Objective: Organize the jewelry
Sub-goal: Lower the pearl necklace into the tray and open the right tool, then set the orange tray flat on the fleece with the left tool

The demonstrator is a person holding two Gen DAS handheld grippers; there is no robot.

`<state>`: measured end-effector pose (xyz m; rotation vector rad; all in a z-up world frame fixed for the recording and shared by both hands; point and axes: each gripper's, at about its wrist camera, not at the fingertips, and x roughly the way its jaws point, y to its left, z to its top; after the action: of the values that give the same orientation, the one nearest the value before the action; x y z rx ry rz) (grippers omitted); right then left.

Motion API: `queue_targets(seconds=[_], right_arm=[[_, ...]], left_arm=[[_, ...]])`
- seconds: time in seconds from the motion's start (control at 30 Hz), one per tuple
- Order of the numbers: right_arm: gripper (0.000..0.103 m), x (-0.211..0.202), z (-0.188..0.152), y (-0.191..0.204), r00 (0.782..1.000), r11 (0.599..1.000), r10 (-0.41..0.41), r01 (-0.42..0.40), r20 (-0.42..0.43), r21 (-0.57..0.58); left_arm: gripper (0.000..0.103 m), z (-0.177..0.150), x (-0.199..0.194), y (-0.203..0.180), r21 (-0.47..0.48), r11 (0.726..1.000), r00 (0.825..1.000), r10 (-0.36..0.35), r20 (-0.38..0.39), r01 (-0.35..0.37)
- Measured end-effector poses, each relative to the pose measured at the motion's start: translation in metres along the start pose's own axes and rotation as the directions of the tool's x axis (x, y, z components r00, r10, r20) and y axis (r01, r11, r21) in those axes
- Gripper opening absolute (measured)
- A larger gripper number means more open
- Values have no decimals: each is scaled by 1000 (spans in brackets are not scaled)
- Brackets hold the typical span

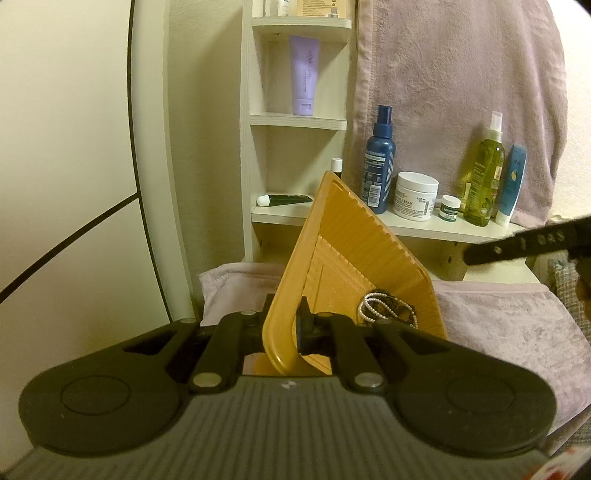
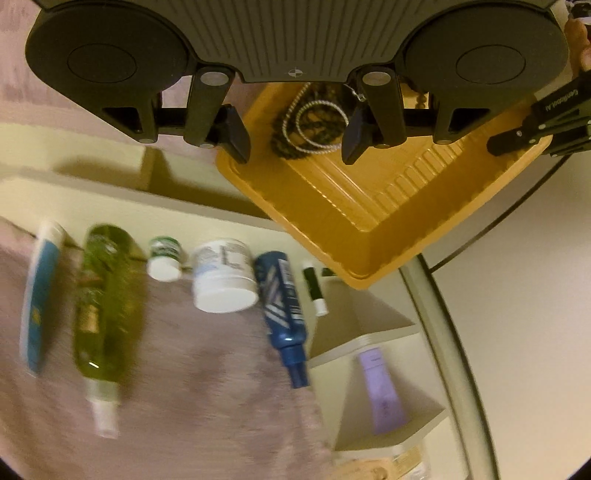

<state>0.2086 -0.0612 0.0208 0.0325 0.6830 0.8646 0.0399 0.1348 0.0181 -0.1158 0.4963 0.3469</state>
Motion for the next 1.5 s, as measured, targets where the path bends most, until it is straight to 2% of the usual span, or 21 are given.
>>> queue_targets(seconds=[0.17, 0.37, 0.83, 1.07, 1.17, 1.2, 1.43, 1.5], right_arm=[[55, -15, -19, -5, 1000, 998, -19, 18, 20, 52], [55, -26, -42, -14, 998, 992, -51, 47, 26, 115], [55, -40, -65, -24, 996, 979, -84, 80, 19, 186], [55, -45, -76, -27, 995, 969, -102, 98, 5, 225], [55, -50, -78, -28, 994, 966, -111, 107, 7, 237], [55, -50, -79, -28, 993, 965, -114, 109, 7, 239], [55, -60, -82, -28, 991, 958, -130, 121, 16, 259], [55, -63, -83, -28, 991, 955, -133, 123, 19, 269]], left_arm=[[8, -3, 1, 7, -29, 1000, 1000, -4, -14, 3], [8, -11, 9, 34, -118, 992, 998, -45, -54, 39], [7, -38, 34, 86, -306, 948, 978, -142, -152, 90], [8, -51, 50, 102, -366, 925, 960, -185, -208, 99], [9, -54, 53, 104, -380, 920, 959, -188, -213, 96], [10, -55, 53, 104, -383, 919, 959, -189, -211, 97], [39, -56, 46, 119, -436, 896, 966, -186, -180, 92], [40, -56, 41, 125, -445, 891, 971, -178, -158, 91]])
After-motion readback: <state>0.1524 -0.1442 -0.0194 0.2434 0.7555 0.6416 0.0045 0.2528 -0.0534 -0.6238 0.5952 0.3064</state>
